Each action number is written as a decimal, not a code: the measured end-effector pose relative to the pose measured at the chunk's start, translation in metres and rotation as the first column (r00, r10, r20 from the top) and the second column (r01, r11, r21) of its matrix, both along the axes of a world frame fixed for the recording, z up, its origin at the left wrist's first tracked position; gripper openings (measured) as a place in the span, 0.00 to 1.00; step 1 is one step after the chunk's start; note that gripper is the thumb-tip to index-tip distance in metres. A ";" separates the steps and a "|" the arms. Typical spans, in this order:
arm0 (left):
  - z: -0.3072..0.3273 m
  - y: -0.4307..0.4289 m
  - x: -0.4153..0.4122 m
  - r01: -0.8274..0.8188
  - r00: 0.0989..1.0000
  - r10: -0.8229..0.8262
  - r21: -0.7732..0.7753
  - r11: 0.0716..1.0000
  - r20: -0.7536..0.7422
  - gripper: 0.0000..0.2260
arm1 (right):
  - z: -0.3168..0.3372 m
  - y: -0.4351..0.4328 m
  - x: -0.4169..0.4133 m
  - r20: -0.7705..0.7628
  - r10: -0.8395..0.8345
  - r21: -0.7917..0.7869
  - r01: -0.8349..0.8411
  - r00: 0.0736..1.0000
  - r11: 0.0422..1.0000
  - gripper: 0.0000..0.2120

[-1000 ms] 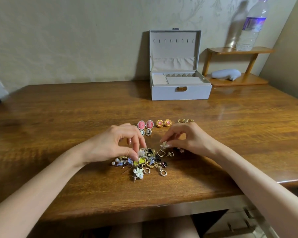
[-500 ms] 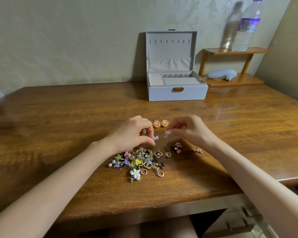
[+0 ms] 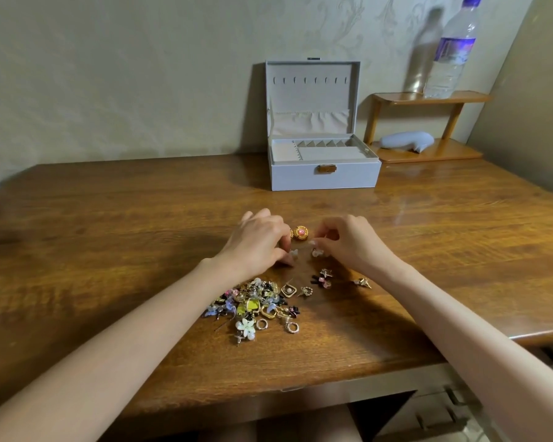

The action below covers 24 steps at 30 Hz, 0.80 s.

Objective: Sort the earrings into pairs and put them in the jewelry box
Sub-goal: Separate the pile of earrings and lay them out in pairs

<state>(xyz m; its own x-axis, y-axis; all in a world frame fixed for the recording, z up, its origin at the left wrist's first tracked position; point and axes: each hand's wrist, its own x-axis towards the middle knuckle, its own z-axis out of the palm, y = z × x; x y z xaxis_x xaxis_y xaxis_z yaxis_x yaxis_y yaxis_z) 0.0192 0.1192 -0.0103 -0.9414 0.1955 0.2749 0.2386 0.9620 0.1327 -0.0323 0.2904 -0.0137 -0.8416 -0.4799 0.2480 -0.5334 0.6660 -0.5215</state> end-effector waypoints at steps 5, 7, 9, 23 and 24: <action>0.002 0.001 0.001 -0.006 1.000 0.005 0.031 0.999 0.018 0.08 | 0.003 0.009 0.003 -0.024 -0.016 0.062 0.018 1.000 0.998 0.04; 0.003 0.000 0.001 -0.003 1.000 0.003 0.029 1.000 0.025 0.09 | 0.006 0.014 0.002 0.022 0.017 0.041 -0.018 1.000 0.999 0.05; 0.003 -0.001 0.002 -0.002 0.999 0.002 0.022 1.000 0.032 0.09 | 0.008 0.017 0.001 0.073 0.047 0.065 -0.051 0.996 0.997 0.07; 0.006 -0.015 0.022 0.069 0.994 -0.056 0.151 0.986 -0.092 0.05 | 0.014 0.026 0.003 -0.014 0.059 -0.007 -0.059 0.998 0.998 0.09; 0.007 -0.019 0.029 0.077 0.995 -0.063 0.181 0.981 -0.082 0.04 | 0.016 0.035 0.004 0.007 0.074 -0.003 -0.074 0.997 0.997 0.09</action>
